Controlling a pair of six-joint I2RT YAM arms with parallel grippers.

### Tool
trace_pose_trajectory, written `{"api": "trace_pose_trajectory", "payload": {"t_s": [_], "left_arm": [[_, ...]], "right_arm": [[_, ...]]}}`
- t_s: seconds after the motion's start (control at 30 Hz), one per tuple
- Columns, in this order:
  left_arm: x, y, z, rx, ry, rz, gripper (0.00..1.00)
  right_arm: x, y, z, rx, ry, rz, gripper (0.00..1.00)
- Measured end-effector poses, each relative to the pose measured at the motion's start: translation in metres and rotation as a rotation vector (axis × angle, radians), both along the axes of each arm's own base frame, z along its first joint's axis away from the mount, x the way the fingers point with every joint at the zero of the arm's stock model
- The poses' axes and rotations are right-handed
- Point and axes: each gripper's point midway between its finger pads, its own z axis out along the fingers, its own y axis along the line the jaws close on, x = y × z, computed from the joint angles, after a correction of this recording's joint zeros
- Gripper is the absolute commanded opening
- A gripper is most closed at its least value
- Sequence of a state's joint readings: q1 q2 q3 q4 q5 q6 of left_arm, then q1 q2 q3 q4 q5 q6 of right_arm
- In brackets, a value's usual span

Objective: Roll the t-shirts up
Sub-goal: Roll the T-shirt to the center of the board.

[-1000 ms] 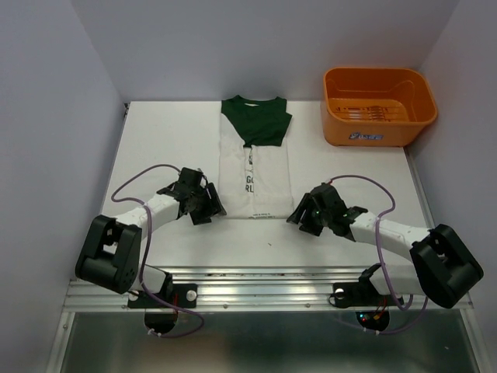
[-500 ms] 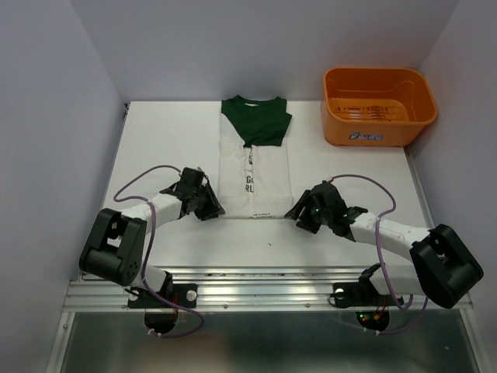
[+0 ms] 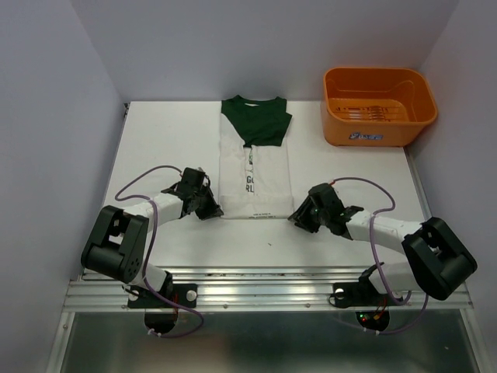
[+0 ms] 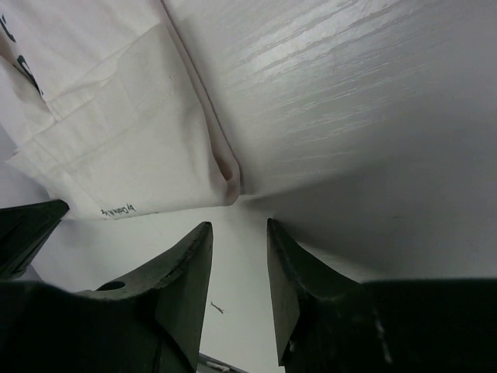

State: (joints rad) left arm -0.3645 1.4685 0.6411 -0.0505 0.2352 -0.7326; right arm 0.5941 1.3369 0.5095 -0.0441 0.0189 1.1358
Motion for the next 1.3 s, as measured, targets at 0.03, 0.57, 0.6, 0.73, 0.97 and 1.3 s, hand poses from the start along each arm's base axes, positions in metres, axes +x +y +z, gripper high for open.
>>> {"api": "trace_pose_trajectory", "payload": {"t_s": [0.03,0.57,0.6,0.73,0.97,1.3], "left_arm": [[0.000,0.000,0.000,0.000,0.000,0.000,0.00],[-0.001,0.001,0.000,0.005,0.006,-0.002,0.00],[-0.001,0.001,0.000,0.007,0.008,-0.003,0.00],[-0.005,0.003,0.001,0.017,0.015,-0.006,0.06],[-0.007,0.005,0.007,0.023,0.004,-0.009,0.55],[-0.017,0.009,0.007,0.022,0.009,0.000,0.47]], "right_arm": [[0.001,-0.001,0.000,0.000,-0.001,-0.012,0.38],[0.026,0.001,-0.004,0.026,-0.030,-0.082,0.12],[0.027,0.001,-0.003,0.028,-0.031,-0.082,0.12],[0.027,0.002,-0.002,0.030,-0.032,-0.080,0.25],[0.026,0.002,-0.003,0.027,-0.032,-0.073,0.28],[0.023,0.001,-0.003,0.032,-0.031,-0.070,0.29]]}}
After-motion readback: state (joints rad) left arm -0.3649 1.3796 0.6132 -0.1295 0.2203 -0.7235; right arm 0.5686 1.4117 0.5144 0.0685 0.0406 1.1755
